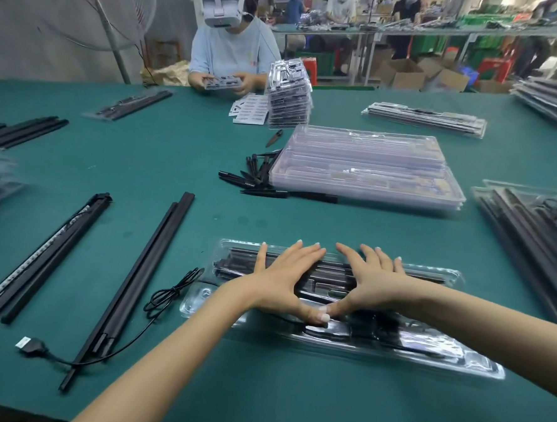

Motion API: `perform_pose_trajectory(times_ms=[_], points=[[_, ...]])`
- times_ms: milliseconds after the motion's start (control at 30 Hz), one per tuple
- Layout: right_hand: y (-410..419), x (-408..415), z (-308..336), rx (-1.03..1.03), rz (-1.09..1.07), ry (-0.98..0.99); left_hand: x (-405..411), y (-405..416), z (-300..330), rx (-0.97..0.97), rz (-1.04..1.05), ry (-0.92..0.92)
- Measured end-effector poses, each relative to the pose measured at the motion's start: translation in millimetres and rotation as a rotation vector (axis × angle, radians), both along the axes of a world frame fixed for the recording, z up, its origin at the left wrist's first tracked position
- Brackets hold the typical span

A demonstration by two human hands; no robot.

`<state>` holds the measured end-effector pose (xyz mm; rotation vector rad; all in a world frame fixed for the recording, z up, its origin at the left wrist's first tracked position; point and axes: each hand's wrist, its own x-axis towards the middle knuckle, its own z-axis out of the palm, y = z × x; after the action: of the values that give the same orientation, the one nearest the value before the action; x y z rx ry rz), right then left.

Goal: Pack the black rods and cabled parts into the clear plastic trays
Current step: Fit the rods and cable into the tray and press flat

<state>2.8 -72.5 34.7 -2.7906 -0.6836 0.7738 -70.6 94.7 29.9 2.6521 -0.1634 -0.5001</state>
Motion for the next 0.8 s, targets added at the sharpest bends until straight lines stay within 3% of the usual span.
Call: perform_pose_trajectory(times_ms=[633, 800], points=[[7, 0, 2, -0.057, -0.034, 0.010, 34, -15, 17, 0.189, 0.027, 0.015], [8, 0, 4, -0.061, -0.039, 0.016, 38, -13, 17, 0.240, -0.047, 0.014]])
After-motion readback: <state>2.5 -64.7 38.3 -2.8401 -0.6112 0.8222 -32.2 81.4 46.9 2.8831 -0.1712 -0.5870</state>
